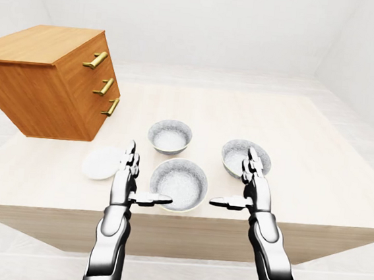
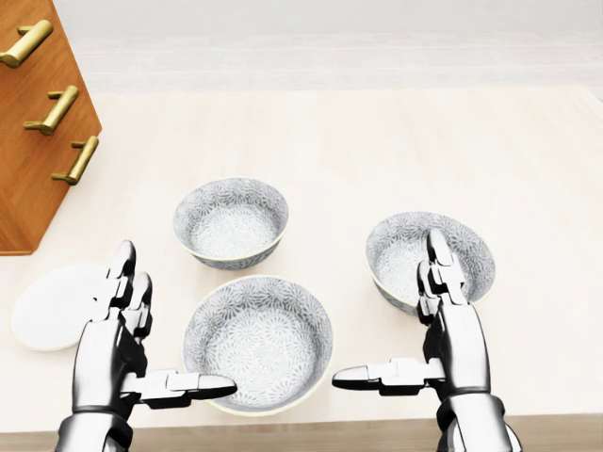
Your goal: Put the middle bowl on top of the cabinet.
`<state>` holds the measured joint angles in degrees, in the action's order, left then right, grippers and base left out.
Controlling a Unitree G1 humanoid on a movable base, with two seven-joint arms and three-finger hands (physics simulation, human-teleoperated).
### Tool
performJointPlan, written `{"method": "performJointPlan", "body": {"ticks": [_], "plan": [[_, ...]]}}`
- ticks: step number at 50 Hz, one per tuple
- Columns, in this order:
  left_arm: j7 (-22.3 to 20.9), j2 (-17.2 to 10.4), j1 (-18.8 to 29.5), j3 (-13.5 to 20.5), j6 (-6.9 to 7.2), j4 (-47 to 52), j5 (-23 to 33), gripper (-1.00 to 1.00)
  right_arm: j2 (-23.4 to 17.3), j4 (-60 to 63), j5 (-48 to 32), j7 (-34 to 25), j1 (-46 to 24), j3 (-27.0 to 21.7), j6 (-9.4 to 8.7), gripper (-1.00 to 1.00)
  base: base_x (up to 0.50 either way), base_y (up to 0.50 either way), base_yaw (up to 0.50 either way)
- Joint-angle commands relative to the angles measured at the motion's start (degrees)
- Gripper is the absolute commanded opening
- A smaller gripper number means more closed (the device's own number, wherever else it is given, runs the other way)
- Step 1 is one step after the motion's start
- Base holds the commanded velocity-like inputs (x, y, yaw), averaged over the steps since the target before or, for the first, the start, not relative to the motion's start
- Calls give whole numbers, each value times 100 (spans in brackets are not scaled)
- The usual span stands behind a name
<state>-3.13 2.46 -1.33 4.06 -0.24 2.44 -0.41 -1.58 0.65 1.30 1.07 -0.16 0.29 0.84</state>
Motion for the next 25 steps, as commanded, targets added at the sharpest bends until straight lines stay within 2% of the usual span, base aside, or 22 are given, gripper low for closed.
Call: {"method": "performJointPlan", "body": {"ticks": [1, 5, 7, 10, 11, 12, 13, 14, 18, 21, 22, 25], "plan": [[-227, -104, 303, 69, 72, -283, 225, 100, -194, -238, 217, -137, -223, -130, -102, 100, 0, 0, 0], [-97, -199, 438, 13, 83, -392, 156, 100, -178, -297, 241, -237, -354, -268, -149, 100, 0, 0, 0], [-26, -256, 500, -9, 148, -360, 96, 100, -190, -338, 262, -305, -448, -359, -206, 100, 0, 0, 0], [37, -312, 464, -86, 367, -80, 74, 100, -197, -376, 215, -359, -549, -412, -236, 100, 0, 0, 0], [35, -323, 462, -78, 475, 62, 15, 100, -205, -331, 202, -369, -581, -424, -305, 100, 0, 0, 0], [63, -330, 459, -82, 520, 160, 0, 100, -206, -267, 191, -375, -589, -434, -360, 100, 0, 0, 0], [96, -346, 472, -92, 524, 256, 13, 100, -213, -181, 172, -377, -595, -441, -432, 100, 0, 0, 0], [130, -362, 461, -104, 524, 689, 1, 100, -249, 55, 137, -342, -648, -465, -584, 100, 0, 0, 0], [168, -408, 489, -99, 524, 1272, -25, 100, -282, 587, 33, -280, -743, -501, -584, 100, 0, 0, 0], [211, -438, 527, -33, 524, 1926, -86, 100, -330, 1150, 65, -326, -854, -574, -584, 100, 0, 0, 0], [202, -477, 527, 3, 524, 2414, -135, 100, -373, 1518, 155, -360, -957, -647, -584, 100, 0, 0, 0], [193, -457, 464, 43, 524, 2659, -184, 100, -407, 1791, 153, -359, -1037, -705, -584, 100, 0, 0, 0]]}}
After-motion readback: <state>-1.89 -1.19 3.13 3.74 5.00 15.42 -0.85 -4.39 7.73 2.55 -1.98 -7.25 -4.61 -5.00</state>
